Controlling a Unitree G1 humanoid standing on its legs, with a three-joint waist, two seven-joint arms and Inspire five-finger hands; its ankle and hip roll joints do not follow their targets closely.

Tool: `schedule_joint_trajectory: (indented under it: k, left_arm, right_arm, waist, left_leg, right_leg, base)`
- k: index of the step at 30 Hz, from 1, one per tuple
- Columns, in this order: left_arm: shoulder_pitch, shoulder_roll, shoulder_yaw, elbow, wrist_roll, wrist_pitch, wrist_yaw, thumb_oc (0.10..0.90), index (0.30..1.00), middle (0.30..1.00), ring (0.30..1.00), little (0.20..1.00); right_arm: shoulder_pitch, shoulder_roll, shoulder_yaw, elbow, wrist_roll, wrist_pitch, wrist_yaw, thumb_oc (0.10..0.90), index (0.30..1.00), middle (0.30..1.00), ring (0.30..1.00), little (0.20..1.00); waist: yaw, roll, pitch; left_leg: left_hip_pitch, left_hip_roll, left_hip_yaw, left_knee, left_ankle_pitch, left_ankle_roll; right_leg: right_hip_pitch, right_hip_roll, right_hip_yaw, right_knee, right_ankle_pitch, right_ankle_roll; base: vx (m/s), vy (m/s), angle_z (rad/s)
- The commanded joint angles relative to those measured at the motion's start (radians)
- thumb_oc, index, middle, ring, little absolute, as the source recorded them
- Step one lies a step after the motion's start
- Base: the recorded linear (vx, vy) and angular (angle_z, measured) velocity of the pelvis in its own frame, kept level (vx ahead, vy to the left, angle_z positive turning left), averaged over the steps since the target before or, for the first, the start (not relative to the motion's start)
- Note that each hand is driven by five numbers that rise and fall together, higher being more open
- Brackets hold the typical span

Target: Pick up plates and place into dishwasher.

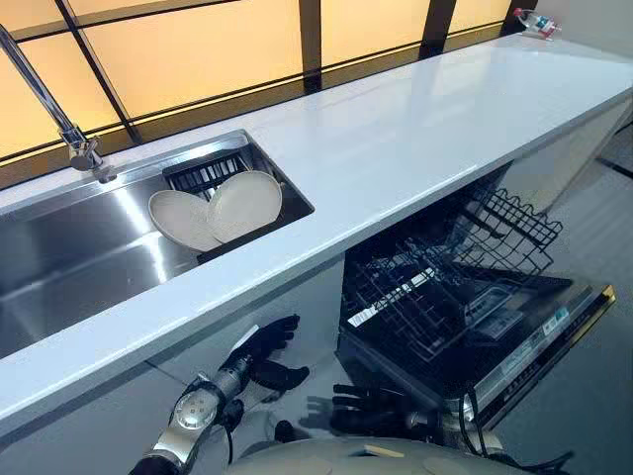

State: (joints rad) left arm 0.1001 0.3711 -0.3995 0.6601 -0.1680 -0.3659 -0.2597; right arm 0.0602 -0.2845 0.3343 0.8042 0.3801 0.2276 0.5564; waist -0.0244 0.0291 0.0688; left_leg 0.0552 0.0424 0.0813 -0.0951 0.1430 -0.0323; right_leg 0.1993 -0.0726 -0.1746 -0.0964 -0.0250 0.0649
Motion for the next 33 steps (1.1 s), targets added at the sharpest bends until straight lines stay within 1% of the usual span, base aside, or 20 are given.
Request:
schedule_joint_trajectory:
  k: [1,5,8,10,11,12,13,15,18,19,21,22,23,25,28,30,31,33]
  left_arm:
    - [-0.107,0.028,-0.009,-0.099,-0.041,-0.062,-0.03,0.8,0.9,0.9,0.9,0.9]
    - [-0.116,0.036,-0.031,-0.145,-0.078,-0.033,-0.163,0.8,0.9,0.9,0.9,0.9]
    - [-0.139,0.056,-0.06,-0.198,-0.054,-0.005,-0.2,0.8,0.9,0.9,0.9,0.9]
    - [-0.152,0.074,-0.069,-0.237,-0.03,0.004,-0.199,0.8,0.9,0.9,0.9,0.9]
    - [-0.168,0.094,-0.073,-0.289,-0.02,0.036,-0.225,0.8,0.9,0.9,0.9,0.9]
    - [-0.17,0.098,-0.073,-0.3,-0.018,0.042,-0.229,0.8,0.9,0.9,0.9,0.9]
    - [-0.182,0.121,-0.071,-0.356,-0.001,0.073,-0.244,0.8,0.9,0.9,0.9,0.9]
    - [-0.192,0.151,-0.07,-0.408,-0.02,0.091,-0.275,0.8,0.9,0.9,0.9,0.9]
    - [-0.223,0.204,-0.041,-0.53,-0.058,0.131,-0.313,0.8,0.9,0.9,0.9,0.9]
    - [-0.228,0.214,-0.035,-0.553,-0.04,0.136,-0.311,0.8,0.9,0.9,0.9,0.9]
    - [-0.252,0.264,-0.011,-0.65,-0.001,0.177,-0.317,0.8,0.9,0.9,0.9,0.9]
    - [-0.262,0.283,0.001,-0.686,-0.011,0.195,-0.332,0.8,0.9,0.9,0.9,0.9]
    - [-0.271,0.299,0.009,-0.71,-0.022,0.206,-0.347,0.8,0.9,0.9,0.9,0.9]
    - [-0.298,0.335,0.045,-0.804,-0.066,0.268,-0.381,0.8,0.9,0.9,0.9,0.9]
    - [-0.355,0.38,0.097,-0.906,-0.197,0.365,-0.437,0.8,0.9,0.9,0.9,0.9]
    - [-0.38,0.395,0.122,-0.936,-0.246,0.402,-0.449,0.8,0.9,0.9,0.9,0.9]
    - [-0.412,0.423,0.145,-0.964,-0.291,0.447,-0.431,0.8,0.9,0.9,0.9,0.9]
    - [-0.468,0.46,0.156,-0.963,-0.387,0.493,-0.42,0.8,0.9,0.9,0.9,0.9]
  right_arm:
    - [-0.054,0.022,0.039,-0.046,-0.001,0.005,0.038,0.8,0.9,0.9,0.9,0.9]
    - [-0.061,0.019,0.041,-0.042,0.001,0.016,0.046,0.8,0.9,0.9,0.9,0.9]
    - [-0.064,0.017,0.048,-0.046,0.006,0.033,0.046,0.8,0.9,0.9,0.9,0.9]
    - [-0.064,0.016,0.05,-0.054,0.004,0.042,0.044,0.8,0.9,0.9,0.9,0.9]
    - [-0.062,0.014,0.052,-0.059,0.007,0.046,0.043,0.8,0.9,0.9,0.9,0.9]
    - [-0.061,0.014,0.052,-0.059,0.007,0.048,0.043,0.8,0.9,0.9,0.9,0.9]
    - [-0.057,0.013,0.053,-0.063,0.004,0.05,0.042,0.8,0.9,0.9,0.9,0.9]
    - [-0.055,0.01,0.058,-0.068,0.001,0.053,0.041,0.8,0.9,0.9,0.9,0.9]
    - [-0.045,0.007,0.063,-0.066,0.0,0.045,0.039,0.8,0.9,0.9,0.9,0.9]
    - [-0.042,0.006,0.063,-0.065,0.001,0.043,0.038,0.8,0.9,0.9,0.9,0.9]
    - [-0.034,0.004,0.065,-0.069,0.008,0.043,0.03,0.8,0.9,0.9,0.9,0.9]
    - [-0.029,0.002,0.066,-0.071,0.011,0.043,0.027,0.8,0.9,0.9,0.9,0.9]
    - [-0.026,0.0,0.065,-0.072,0.013,0.043,0.027,0.8,0.9,0.9,0.9,0.9]
    - [-0.014,-0.004,0.063,-0.071,0.014,0.034,0.025,0.8,0.9,0.9,0.9,0.9]
    - [0.002,-0.005,0.06,-0.064,0.025,0.021,0.021,0.8,0.9,0.9,0.9,0.9]
    - [0.006,-0.004,0.057,-0.059,0.029,0.018,0.018,0.8,0.9,0.9,0.9,0.9]
    - [0.01,-0.002,0.056,-0.057,0.034,0.02,0.013,0.8,0.9,0.9,0.9,0.9]
    - [0.013,0.0,0.061,-0.056,0.043,0.022,0.008,0.8,0.9,0.9,0.9,0.9]
  waist:
    - [0.005,-0.026,0.044]
    - [0.003,-0.025,0.047]
    - [-0.001,-0.022,0.049]
    - [-0.003,-0.02,0.048]
    - [-0.004,-0.017,0.048]
    - [-0.004,-0.017,0.048]
    - [-0.004,-0.013,0.048]
    - [-0.006,-0.011,0.046]
    - [-0.002,-0.005,0.043]
    - [-0.001,-0.005,0.042]
    - [0.003,-0.002,0.04]
    - [0.004,-0.001,0.04]
    - [0.006,0.0,0.039]
    - [0.011,0.002,0.037]
    - [0.02,0.005,0.033]
    - [0.022,0.006,0.03]
    - [0.024,0.008,0.028]
    - [0.025,0.009,0.025]
  left_leg:
    - [0.105,-0.041,-0.019,0.008,-0.163,0.009]
    - [0.107,-0.041,-0.02,0.008,-0.164,0.009]
    - [0.109,-0.042,-0.021,0.008,-0.165,0.01]
    - [0.109,-0.042,-0.02,0.008,-0.165,0.01]
    - [0.107,-0.043,-0.022,0.008,-0.164,0.01]
    - [0.107,-0.043,-0.022,0.008,-0.164,0.01]
    - [0.107,-0.043,-0.023,0.008,-0.164,0.011]
    - [0.106,-0.044,-0.025,0.008,-0.162,0.011]
    - [0.105,-0.045,-0.03,0.008,-0.163,0.012]
    - [0.105,-0.045,-0.031,0.008,-0.163,0.012]
    - [0.104,-0.046,-0.037,0.008,-0.162,0.013]
    - [0.103,-0.047,-0.04,0.008,-0.162,0.013]
    - [0.102,-0.047,-0.042,0.008,-0.162,0.013]
    - [0.1,-0.048,-0.046,0.008,-0.161,0.013]
    - [0.096,-0.048,-0.055,0.008,-0.16,0.012]
    - [0.094,-0.049,-0.057,0.008,-0.159,0.01]
    - [0.092,-0.05,-0.061,0.008,-0.158,0.009]
    - [0.091,-0.05,-0.067,0.008,-0.157,0.007]
  right_leg:
    - [-0.039,0.0,0.0,0.011,0.051,0.024]
    - [-0.038,-0.001,0.002,0.011,0.052,0.024]
    - [-0.037,-0.001,0.001,0.011,0.053,0.026]
    - [-0.038,-0.002,0.001,0.011,0.054,0.028]
    - [-0.038,-0.003,0.0,0.011,0.054,0.029]
    - [-0.038,-0.003,0.0,0.01,0.054,0.03]
    - [-0.038,-0.004,-0.001,0.011,0.054,0.03]
    - [-0.039,-0.006,-0.001,0.01,0.054,0.032]
    - [-0.037,-0.009,-0.005,0.009,0.054,0.034]
    - [-0.037,-0.01,-0.006,0.009,0.054,0.034]
    - [-0.035,-0.012,-0.007,0.009,0.053,0.035]
    - [-0.035,-0.013,-0.009,0.009,0.053,0.036]
    - [-0.034,-0.014,-0.01,0.009,0.053,0.036]
    - [-0.034,-0.018,-0.017,0.009,0.052,0.037]
    - [-0.032,-0.021,-0.028,0.009,0.052,0.038]
    - [-0.032,-0.021,-0.032,0.009,0.051,0.038]
    - [-0.031,-0.021,-0.036,0.009,0.05,0.038]
    - [-0.03,-0.02,-0.041,0.009,0.049,0.038]
  base:
    - [-0.11,-0.057,-0.16]
    - [0.0,0.0,0.0]
    - [0.0,0.0,0.0]
    - [0.0,0.0,0.0]
    - [0.0,0.0,0.0]
    - [0.0,0.0,0.0]
    - [0.0,0.0,0.0]
    - [0.0,0.0,0.0]
    - [0.0,0.0,0.0]
    - [0.0,0.0,0.0]
    - [0.0,0.0,0.0]
    - [0.0,0.0,0.0]
    - [0.01,0.009,0.04]
    - [0.0,0.007,0.06]
    - [0.01,-0.005,0.11]
    - [0.02,-0.007,0.15]
    - [0.02,-0.016,0.1]
    - [0.02,-0.022,0.1]
